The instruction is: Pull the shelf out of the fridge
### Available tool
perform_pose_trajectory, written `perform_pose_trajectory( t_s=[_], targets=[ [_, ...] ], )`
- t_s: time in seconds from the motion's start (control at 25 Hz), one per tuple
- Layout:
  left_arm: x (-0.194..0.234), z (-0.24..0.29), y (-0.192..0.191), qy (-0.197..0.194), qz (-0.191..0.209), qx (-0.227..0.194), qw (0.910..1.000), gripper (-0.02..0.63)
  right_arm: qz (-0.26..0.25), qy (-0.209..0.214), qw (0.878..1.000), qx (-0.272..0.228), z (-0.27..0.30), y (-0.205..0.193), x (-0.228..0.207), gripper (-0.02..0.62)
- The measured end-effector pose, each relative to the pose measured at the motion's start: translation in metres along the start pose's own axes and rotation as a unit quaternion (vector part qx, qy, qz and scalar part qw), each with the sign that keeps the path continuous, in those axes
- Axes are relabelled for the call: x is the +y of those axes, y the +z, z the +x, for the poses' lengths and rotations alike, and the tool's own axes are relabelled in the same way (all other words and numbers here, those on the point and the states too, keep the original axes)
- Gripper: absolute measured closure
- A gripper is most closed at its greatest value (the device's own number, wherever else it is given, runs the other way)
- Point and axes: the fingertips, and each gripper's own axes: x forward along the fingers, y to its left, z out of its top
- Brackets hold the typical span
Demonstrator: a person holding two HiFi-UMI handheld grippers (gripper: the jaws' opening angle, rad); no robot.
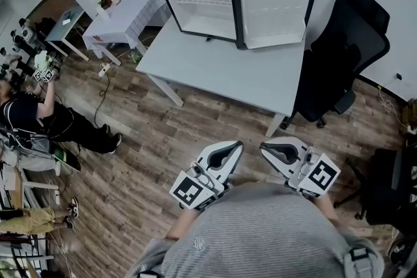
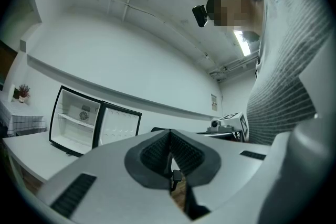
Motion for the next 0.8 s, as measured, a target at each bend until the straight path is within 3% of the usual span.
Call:
perform_pose_trajectory(
  t_s=[0.36, 0.8],
  targets=[
    [0.021, -0.01, 0.002, 0.002, -0.001, -0.003, 1.0, 0.595, -0.007, -0.003, 1.0, 0.006, 0.02, -0.004, -0.005, 0.583],
    [0.087, -0.035, 0.016, 0.012, -0.003, -0.006, 0.9999, 0.595, -0.01, -0.001, 1.0, 0.012, 0.087, -0.007, -0.018, 0.583]
  ],
)
